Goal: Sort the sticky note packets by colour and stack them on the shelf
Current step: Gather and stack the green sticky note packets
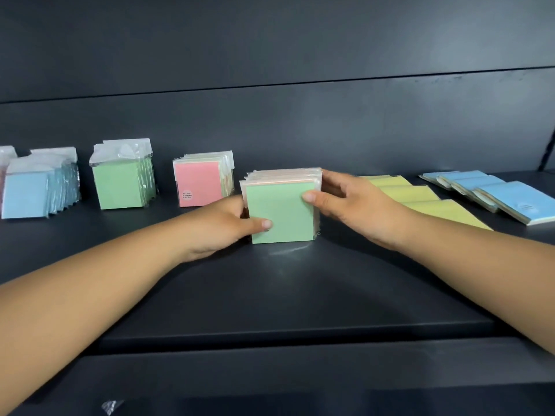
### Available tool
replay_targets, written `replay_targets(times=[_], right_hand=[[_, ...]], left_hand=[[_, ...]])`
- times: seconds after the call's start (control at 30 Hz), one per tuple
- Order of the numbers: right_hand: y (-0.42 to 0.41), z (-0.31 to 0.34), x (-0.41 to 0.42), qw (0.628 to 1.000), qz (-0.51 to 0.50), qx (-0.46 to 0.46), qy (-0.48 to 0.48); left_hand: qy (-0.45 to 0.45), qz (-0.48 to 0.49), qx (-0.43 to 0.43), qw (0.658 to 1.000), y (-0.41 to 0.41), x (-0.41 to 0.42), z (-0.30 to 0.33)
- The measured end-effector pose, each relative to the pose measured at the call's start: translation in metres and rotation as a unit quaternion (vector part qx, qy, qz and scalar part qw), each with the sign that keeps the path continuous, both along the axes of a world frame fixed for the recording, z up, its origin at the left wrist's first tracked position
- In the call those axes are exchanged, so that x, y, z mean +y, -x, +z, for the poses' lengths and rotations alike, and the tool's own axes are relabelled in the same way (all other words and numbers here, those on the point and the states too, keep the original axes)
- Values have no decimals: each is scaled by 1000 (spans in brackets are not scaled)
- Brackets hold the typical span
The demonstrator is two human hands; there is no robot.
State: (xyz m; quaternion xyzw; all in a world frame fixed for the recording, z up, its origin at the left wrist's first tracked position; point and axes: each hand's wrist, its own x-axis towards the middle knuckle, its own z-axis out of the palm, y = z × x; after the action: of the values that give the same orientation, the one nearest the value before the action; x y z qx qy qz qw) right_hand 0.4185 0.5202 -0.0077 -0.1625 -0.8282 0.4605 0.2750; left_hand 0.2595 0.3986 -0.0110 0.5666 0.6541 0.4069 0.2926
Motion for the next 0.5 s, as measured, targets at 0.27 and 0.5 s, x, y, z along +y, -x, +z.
replay_targets(times=[0.27,0.5], right_hand=[[15,3,16,991,-82,-92,-47],[64,7,61,987,-116,-73,80]], left_hand=[[-22,114,36,993,8,42,-15],[-18,174,23,984,32,93,-9]])
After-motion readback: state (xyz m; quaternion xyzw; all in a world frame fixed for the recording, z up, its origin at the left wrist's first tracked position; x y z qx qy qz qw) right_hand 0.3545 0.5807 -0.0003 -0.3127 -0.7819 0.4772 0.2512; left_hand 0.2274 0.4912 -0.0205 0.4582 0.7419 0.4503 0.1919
